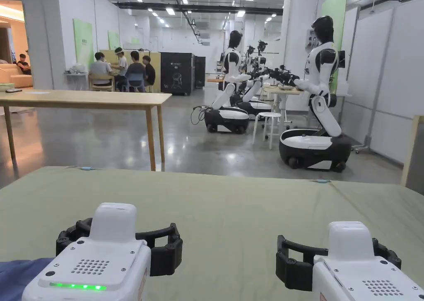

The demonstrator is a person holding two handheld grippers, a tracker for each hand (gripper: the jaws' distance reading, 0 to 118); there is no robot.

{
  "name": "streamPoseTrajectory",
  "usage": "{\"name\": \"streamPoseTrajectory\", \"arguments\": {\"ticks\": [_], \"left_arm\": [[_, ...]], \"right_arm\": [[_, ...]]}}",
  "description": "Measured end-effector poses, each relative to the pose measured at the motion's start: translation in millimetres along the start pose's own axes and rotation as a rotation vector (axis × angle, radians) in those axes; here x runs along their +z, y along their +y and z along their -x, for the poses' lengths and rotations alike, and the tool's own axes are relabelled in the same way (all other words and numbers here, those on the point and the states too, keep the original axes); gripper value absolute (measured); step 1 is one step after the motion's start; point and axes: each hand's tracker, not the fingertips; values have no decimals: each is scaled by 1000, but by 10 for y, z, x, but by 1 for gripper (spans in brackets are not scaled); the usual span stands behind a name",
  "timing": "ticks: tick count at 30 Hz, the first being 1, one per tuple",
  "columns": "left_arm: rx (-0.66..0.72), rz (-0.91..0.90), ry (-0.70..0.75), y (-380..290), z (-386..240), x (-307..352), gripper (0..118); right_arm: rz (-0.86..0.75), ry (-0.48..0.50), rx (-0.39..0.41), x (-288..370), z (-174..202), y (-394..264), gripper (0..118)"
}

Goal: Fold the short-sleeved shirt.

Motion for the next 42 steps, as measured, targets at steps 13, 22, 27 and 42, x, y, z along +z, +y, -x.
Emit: {"name": "streamPoseTrajectory", "arguments": {"ticks": [13,22,27,42], "left_arm": [[-3,5,1,-3,1,-26,118],[781,158,-208,-210,621,-227,118],[1585,265,-499,-1024,954,-466,118],[-39,2,42,140,-78,-197,118]], "right_arm": [[8,-4,2,-22,-12,-5,118],[-65,-110,724,-152,450,173,118],[-239,-255,1803,-340,771,-332,118],[5,133,-208,-195,-250,273,118]]}}
